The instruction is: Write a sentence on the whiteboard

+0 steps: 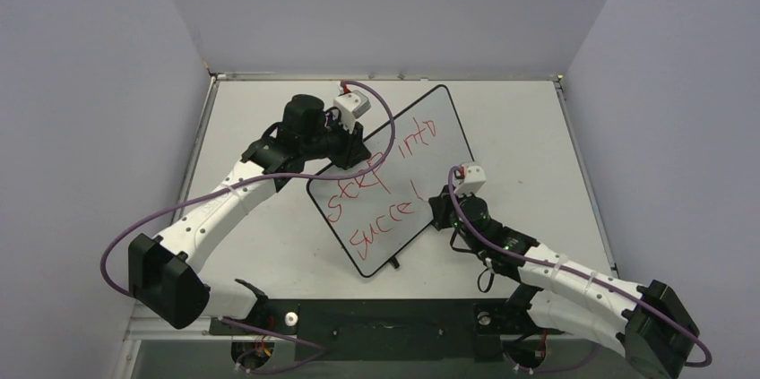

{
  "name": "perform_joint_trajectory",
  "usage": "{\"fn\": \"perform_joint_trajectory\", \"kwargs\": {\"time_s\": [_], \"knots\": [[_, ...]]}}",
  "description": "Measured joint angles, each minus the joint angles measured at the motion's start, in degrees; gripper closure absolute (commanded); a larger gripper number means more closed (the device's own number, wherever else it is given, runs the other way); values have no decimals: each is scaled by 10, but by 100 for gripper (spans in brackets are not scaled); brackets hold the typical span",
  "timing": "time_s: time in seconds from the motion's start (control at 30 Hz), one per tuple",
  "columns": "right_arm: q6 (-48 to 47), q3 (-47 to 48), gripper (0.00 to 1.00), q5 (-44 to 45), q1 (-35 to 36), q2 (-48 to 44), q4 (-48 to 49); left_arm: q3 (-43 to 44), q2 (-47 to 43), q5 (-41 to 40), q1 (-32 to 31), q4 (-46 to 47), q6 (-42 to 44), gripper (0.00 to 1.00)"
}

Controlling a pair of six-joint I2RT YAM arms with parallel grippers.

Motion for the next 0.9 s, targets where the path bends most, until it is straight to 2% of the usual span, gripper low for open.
{"fn": "perform_joint_trajectory", "kwargs": {"time_s": [0.53,0.9], "knots": [[1,-12,100,3,4,-5,-21,0,0,0,0,0,0,100],[-6,-18,100,-49,61,-34,-23,0,0,1,0,1,0,100]]}}
